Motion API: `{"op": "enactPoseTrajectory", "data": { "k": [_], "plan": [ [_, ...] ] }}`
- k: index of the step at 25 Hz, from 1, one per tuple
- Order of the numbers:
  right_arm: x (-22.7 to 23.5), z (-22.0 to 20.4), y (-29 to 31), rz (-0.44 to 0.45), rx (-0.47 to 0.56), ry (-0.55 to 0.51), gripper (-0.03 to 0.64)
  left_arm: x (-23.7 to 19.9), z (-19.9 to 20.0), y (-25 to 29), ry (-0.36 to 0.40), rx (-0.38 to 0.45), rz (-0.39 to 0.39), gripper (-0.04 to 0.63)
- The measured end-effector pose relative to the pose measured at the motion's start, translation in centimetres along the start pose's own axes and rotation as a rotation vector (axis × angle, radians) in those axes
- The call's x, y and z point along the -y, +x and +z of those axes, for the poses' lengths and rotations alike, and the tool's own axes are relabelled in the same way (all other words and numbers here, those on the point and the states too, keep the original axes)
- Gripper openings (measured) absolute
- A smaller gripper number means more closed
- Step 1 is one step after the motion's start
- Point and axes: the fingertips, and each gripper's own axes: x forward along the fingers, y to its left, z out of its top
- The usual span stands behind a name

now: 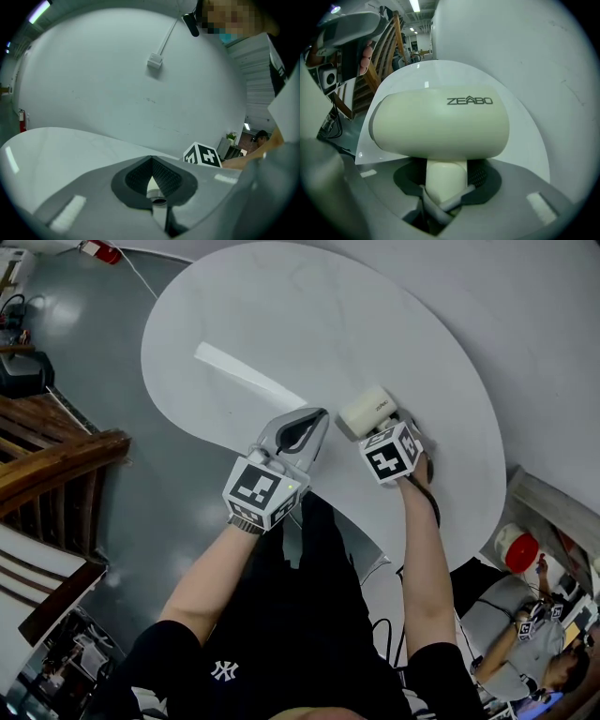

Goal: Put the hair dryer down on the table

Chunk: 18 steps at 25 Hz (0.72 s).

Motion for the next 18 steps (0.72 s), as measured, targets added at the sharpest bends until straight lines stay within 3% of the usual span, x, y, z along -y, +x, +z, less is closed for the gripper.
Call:
{"op": "enactPoseTrajectory", "data": {
  "k": [18],
  "plan": [
    [0.0,-0.3,-2.3,0.038,-0.030,-0.018,0.256,0.4,1.2,-1.7,0.001,0.005,-0.013,0.000]
  ]
}}
